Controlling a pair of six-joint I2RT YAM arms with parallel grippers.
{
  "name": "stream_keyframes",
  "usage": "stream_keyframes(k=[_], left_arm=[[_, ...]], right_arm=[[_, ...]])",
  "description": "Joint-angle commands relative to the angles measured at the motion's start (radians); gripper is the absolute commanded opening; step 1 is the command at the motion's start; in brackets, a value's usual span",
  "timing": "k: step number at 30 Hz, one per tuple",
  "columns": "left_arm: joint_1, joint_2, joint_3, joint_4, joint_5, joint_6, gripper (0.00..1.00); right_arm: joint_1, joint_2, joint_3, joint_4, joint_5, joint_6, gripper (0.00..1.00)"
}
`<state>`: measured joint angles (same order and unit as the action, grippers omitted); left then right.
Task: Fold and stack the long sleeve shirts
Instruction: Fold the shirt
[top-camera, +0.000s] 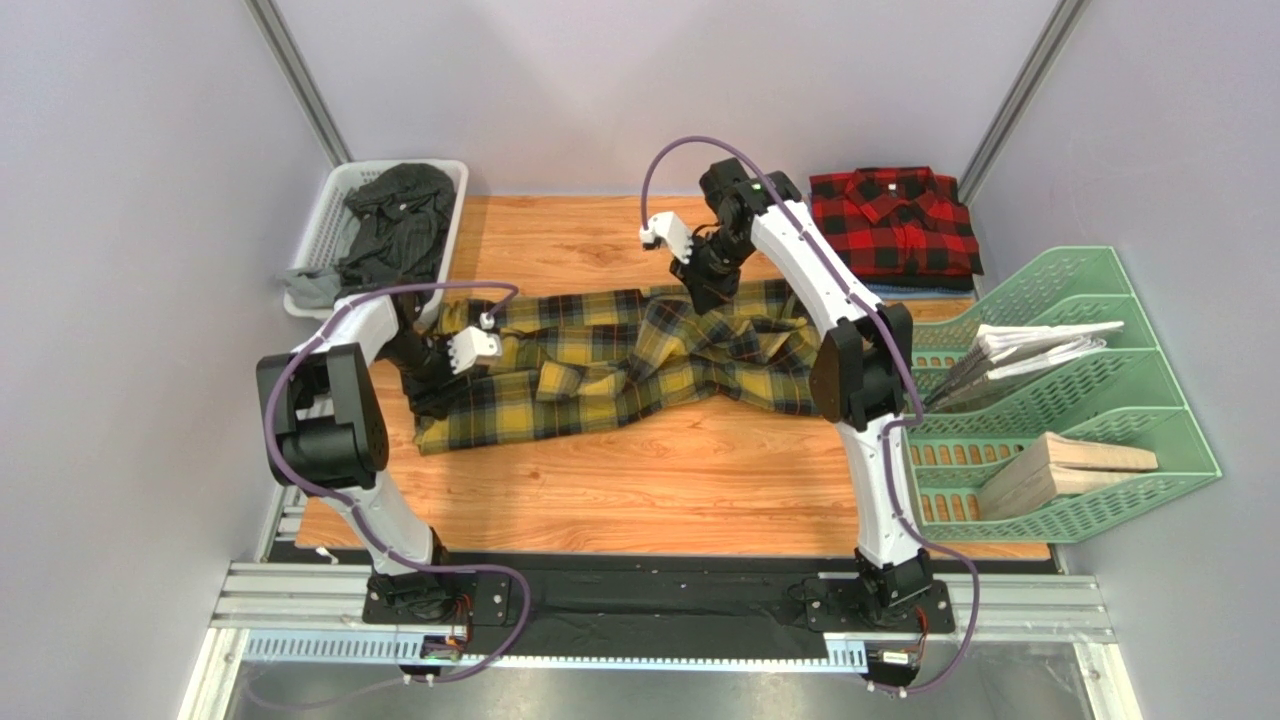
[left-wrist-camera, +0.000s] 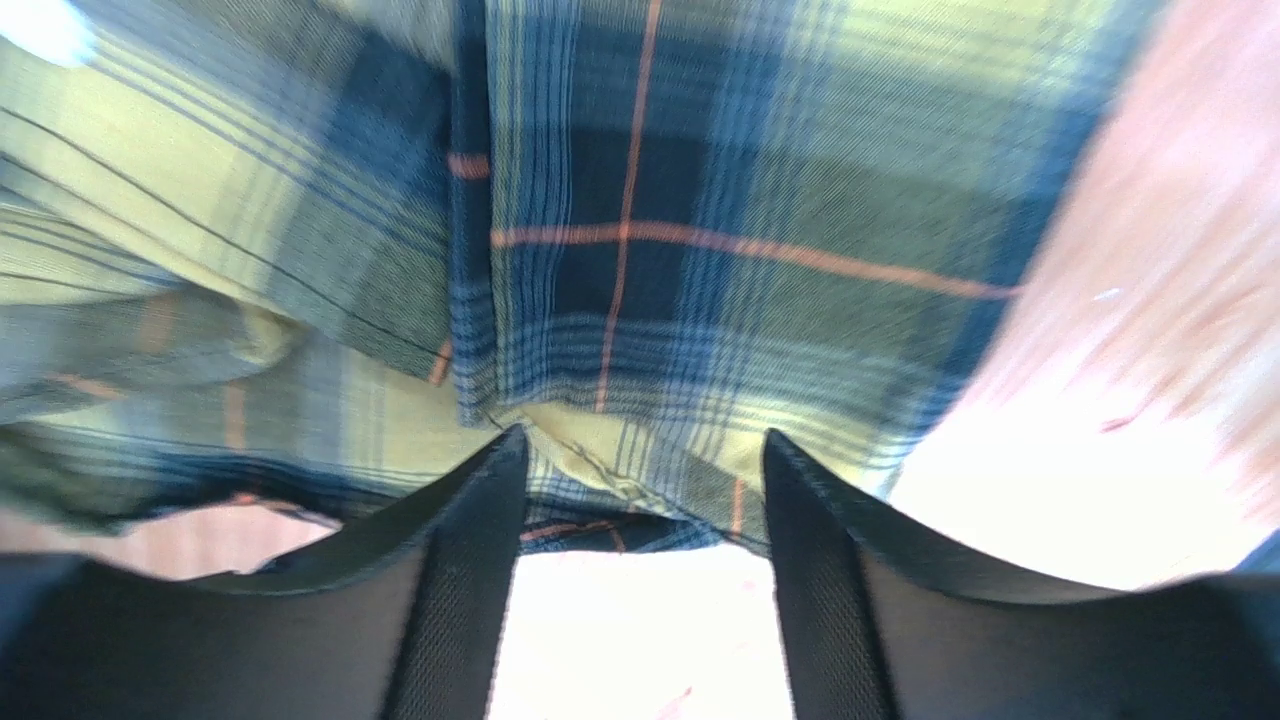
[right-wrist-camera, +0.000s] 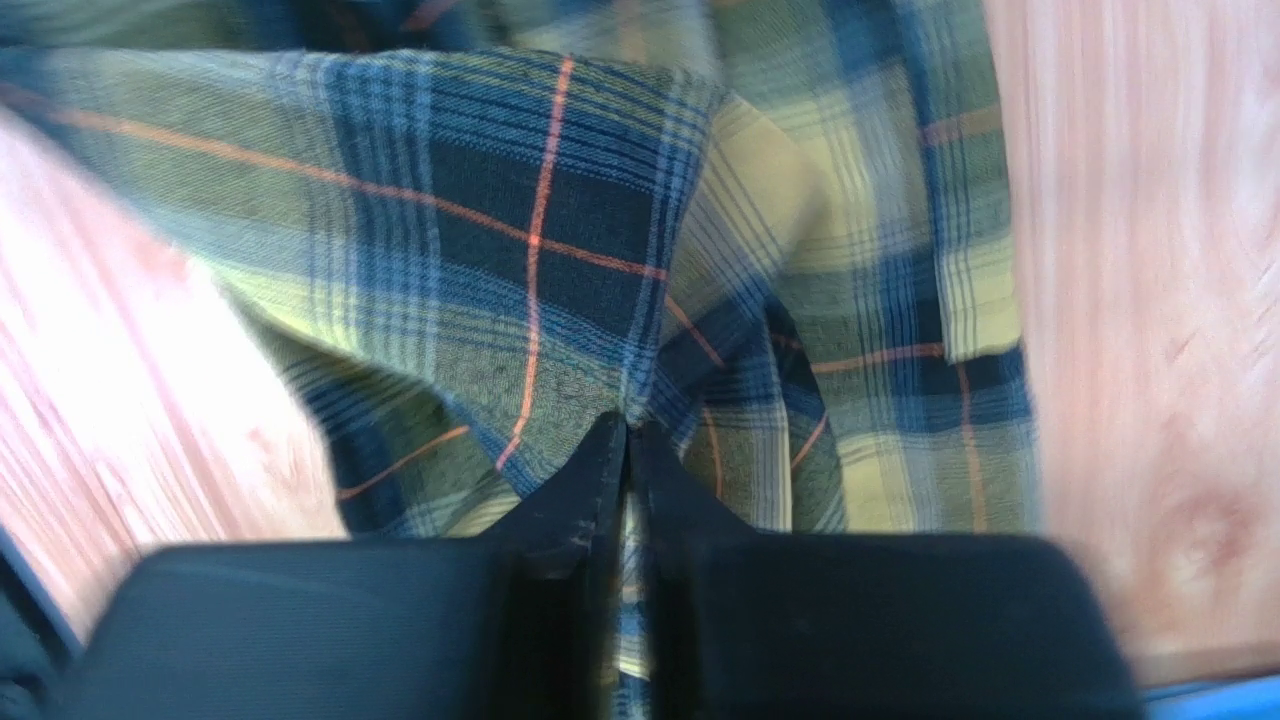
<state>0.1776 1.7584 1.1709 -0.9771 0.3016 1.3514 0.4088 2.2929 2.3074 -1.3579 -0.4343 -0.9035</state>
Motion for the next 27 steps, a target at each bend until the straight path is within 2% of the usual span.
stream_keyframes(k=[1,2,3,5,6,11,14,18,21,27], left_arm=[[-0.006,-0.143,0.062,-0.06,0.226,0.034,0.68],[-0.035,-0.154,0.065,-0.06,0.222,0.019,0.67],[-0.053,-0.155,0.062,-0.066,0.208,-0.007,0.66],[-0.076,-0.148,0.041,-0.075,0.188,-0.017,0.64],[-0.075,-0.145,0.029,-0.075,0.185,-0.032,0.64],[-0.075,-0.139,-0.074,-0.005,0.113,-0.077,0.62],[-0.075,-0.122,-0.096,0.02,0.07,-0.09,0.61],[-0.075,-0.096,-0.099,0.038,0.041,-0.086,0.61],[-0.075,-0.08,-0.106,0.054,0.005,-0.072,0.59],[-0.06,-0.1,-0.192,0.097,-0.099,0.028,0.57]], right_arm=[[-0.022,0.073,0.09,-0.102,0.062,0.175,0.3],[-0.024,0.063,0.078,-0.107,0.065,0.19,0.4],[-0.028,0.016,0.052,-0.11,0.056,0.198,0.55],[-0.059,-0.057,-0.066,-0.115,0.029,0.23,0.61],[-0.073,-0.146,-0.109,-0.11,0.011,0.244,0.64],[-0.146,-0.369,-0.461,-0.064,0.012,0.294,0.64],[-0.177,-0.423,-0.63,-0.011,0.049,0.331,0.52],[-0.189,-0.414,-0.802,0.129,0.156,0.348,0.45],[-0.194,-0.372,-0.888,0.239,0.228,0.388,0.43],[-0.208,-0.29,-0.919,0.318,0.362,0.419,0.42]])
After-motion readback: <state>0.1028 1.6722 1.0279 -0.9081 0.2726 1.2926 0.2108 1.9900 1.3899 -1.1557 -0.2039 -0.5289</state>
